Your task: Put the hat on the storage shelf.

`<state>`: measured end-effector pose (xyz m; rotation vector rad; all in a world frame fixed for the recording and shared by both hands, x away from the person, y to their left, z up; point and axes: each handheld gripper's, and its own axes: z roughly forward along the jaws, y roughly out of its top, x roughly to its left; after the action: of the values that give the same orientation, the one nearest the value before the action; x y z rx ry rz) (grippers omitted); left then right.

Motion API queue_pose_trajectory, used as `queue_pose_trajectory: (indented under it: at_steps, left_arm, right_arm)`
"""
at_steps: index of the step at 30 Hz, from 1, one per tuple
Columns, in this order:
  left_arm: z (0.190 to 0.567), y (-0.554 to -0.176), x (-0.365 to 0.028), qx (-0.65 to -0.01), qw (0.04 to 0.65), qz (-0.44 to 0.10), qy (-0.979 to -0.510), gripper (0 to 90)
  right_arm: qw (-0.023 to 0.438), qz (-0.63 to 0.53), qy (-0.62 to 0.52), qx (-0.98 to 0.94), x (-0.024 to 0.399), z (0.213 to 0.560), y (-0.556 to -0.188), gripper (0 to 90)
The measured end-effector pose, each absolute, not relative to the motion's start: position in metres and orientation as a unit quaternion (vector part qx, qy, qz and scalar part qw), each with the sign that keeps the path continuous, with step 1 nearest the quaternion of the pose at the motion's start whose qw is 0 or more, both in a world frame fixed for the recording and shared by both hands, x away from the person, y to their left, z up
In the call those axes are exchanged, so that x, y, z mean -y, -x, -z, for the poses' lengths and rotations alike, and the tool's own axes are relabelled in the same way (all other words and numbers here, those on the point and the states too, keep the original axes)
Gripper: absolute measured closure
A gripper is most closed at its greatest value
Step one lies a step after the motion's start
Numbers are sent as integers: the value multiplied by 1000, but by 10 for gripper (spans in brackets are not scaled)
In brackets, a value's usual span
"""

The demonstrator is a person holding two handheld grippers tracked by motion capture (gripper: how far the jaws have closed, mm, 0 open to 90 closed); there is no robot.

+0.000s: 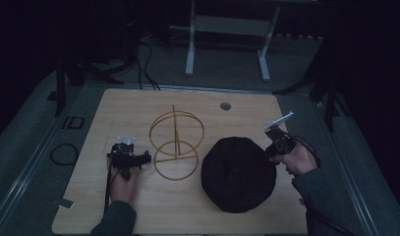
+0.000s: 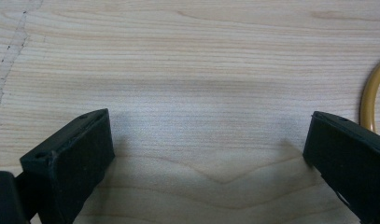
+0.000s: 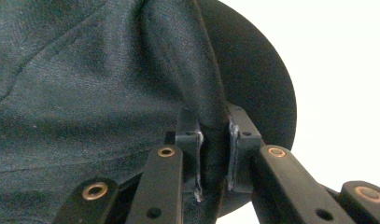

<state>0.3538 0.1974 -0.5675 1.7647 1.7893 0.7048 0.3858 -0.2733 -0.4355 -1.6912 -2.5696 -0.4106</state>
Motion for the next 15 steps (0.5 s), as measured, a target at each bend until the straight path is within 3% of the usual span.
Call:
queue_pose_trajectory:
  at_steps: [15]
  left_arm:
    - [568, -354, -197, -661, 263, -261, -652, 12]
  right_arm:
    - [15, 124, 555, 823, 284, 414, -403, 781]
